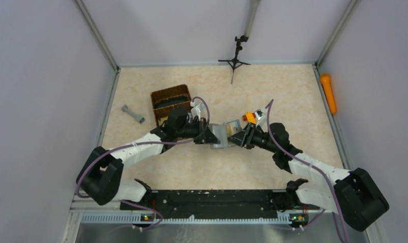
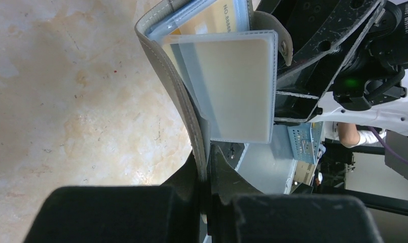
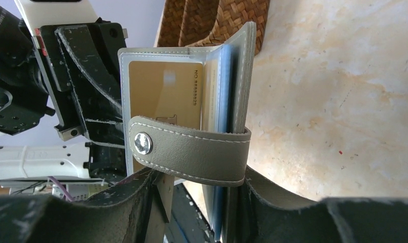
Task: Take the credit cards out of the card holder
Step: Remove the credit card from the card holder.
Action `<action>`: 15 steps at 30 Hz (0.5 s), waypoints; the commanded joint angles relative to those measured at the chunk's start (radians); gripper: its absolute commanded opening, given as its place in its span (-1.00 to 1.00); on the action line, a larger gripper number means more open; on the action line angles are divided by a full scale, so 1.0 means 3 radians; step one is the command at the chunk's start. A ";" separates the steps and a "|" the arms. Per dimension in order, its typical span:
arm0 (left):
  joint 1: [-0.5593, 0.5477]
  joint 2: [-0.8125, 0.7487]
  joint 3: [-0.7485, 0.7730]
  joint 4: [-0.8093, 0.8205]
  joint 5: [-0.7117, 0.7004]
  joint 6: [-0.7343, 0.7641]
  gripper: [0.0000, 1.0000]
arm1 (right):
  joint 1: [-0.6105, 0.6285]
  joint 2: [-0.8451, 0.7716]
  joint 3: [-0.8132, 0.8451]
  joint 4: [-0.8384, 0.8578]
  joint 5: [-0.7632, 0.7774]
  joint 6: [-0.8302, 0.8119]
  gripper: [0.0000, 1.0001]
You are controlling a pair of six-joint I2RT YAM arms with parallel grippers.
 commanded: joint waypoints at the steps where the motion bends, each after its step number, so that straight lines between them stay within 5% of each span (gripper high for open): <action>1: -0.0045 0.0075 0.0170 0.0108 0.0056 0.0060 -1.00 | 0.0021 0.0082 0.0139 0.0240 -0.0149 0.0009 -0.15; 15: -0.0060 0.0047 0.0182 0.0183 0.0112 0.0032 -1.00 | 0.0018 0.0041 0.0202 0.0081 -0.0216 -0.0128 0.15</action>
